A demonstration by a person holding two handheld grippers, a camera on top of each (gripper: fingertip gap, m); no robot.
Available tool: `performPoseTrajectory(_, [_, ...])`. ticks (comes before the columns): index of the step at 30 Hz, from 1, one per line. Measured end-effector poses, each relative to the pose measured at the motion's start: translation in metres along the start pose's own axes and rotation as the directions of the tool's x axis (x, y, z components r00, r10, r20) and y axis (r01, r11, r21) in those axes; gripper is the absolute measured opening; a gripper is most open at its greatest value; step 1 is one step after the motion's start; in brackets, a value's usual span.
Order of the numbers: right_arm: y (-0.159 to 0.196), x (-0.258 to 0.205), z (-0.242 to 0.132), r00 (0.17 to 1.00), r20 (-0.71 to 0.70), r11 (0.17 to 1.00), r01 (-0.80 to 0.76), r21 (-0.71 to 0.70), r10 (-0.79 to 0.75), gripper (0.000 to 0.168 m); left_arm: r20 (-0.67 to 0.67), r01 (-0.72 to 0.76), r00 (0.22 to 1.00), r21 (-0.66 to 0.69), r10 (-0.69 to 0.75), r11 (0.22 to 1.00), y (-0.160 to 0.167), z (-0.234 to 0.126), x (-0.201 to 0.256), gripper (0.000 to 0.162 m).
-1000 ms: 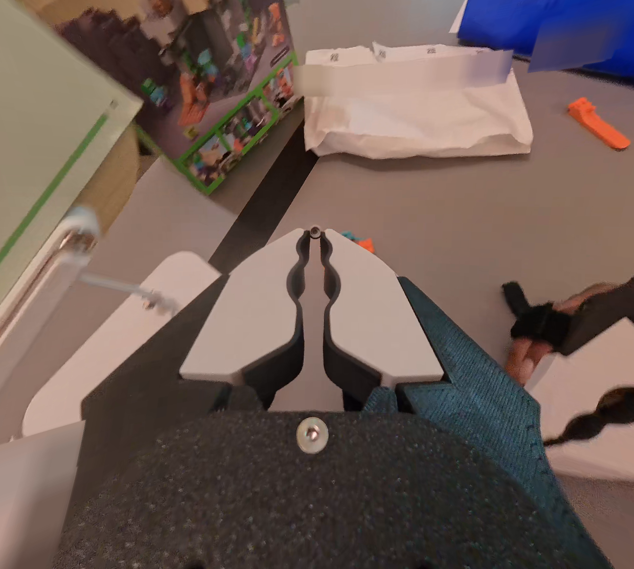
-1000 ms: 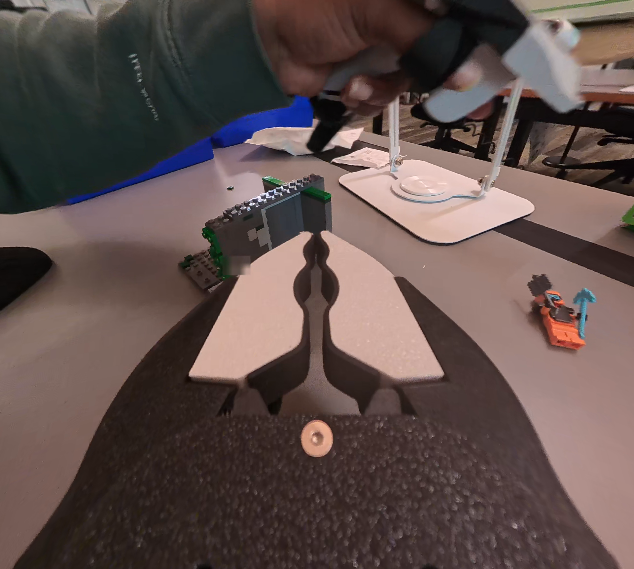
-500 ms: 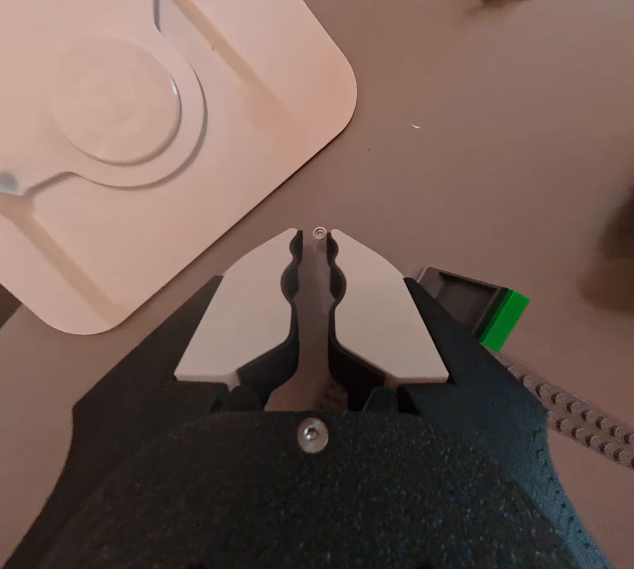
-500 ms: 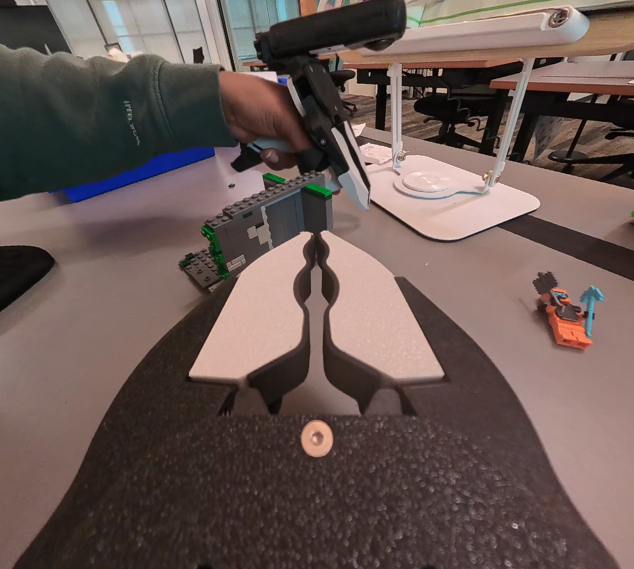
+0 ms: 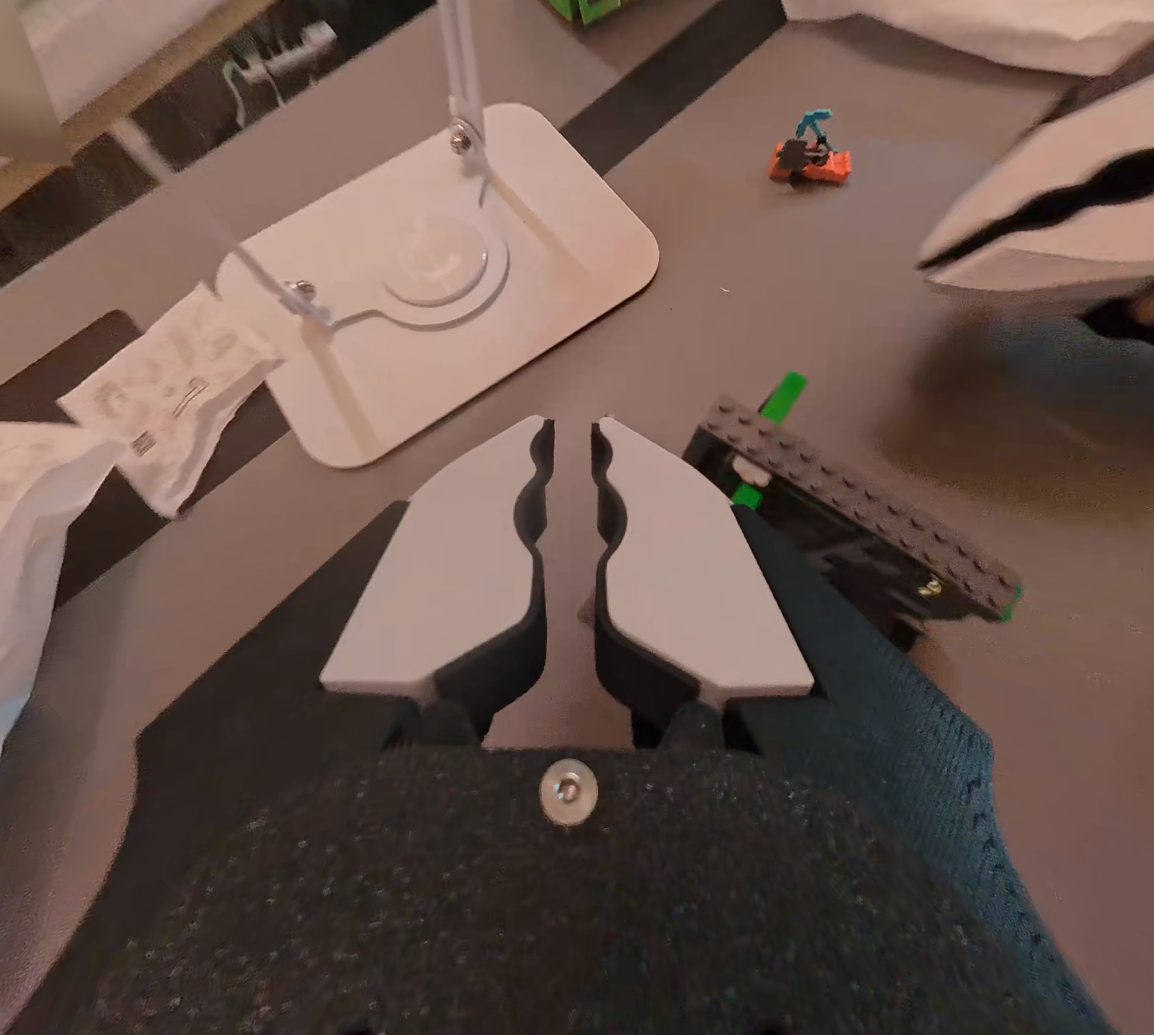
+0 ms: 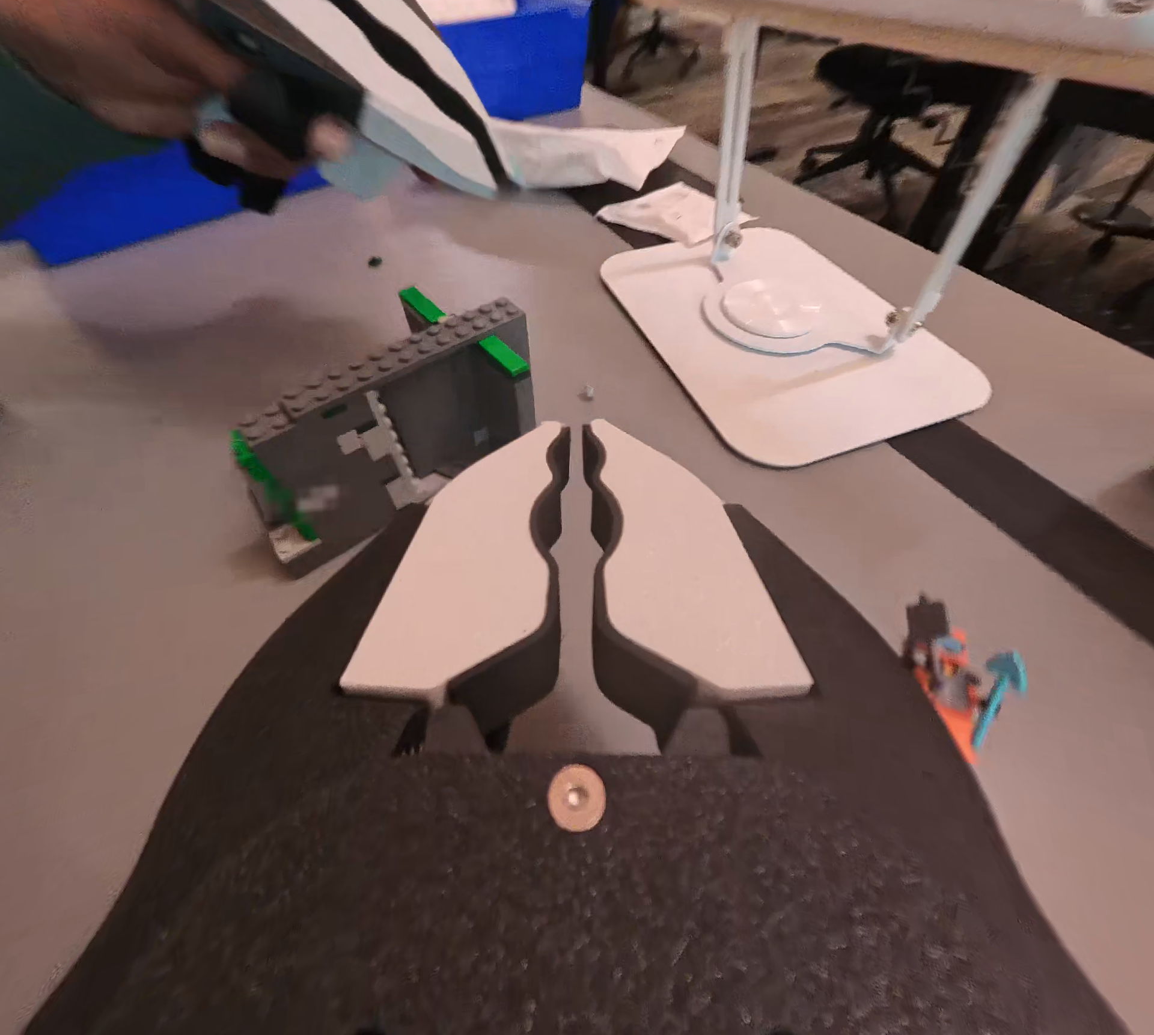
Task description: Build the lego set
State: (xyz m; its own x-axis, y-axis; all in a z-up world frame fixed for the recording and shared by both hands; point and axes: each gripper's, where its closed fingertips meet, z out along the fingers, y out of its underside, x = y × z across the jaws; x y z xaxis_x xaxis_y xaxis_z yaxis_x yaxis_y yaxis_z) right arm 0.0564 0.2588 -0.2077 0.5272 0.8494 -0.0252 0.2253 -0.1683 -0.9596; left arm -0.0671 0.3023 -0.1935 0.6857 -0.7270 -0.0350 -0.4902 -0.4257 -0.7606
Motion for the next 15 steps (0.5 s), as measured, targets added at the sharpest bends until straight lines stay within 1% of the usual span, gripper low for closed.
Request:
performPoseTrajectory(4, [0.006,0.016,0.034,0.981,0.125,0.971,0.166,-0.173,-0.146,0.006,0.082,0.028,0.996,0.104,-0.036,0.994,0.027,-0.040,0.000,0.007])
performPoseTrajectory(7, [0.011,0.025,0.060,0.949,0.248,0.927,0.260,-0.271,-0.194,0.008,0.126,0.073,0.988,0.150,-0.092,0.986,0.055,-0.060,0.001,0.006])
performPoseTrajectory(11, [0.016,0.027,0.091,0.888,0.392,0.856,0.386,-0.344,-0.242,0.010,0.165,0.122,0.975,0.169,-0.150,0.978,0.092,-0.075,0.001,0.006])
performPoseTrajectory(15, [0.034,0.016,0.112,0.810,0.527,0.762,0.505,-0.404,-0.257,0.015,0.253,0.122,0.954,0.164,-0.162,0.979,0.120,-0.081,-0.017,0.006])
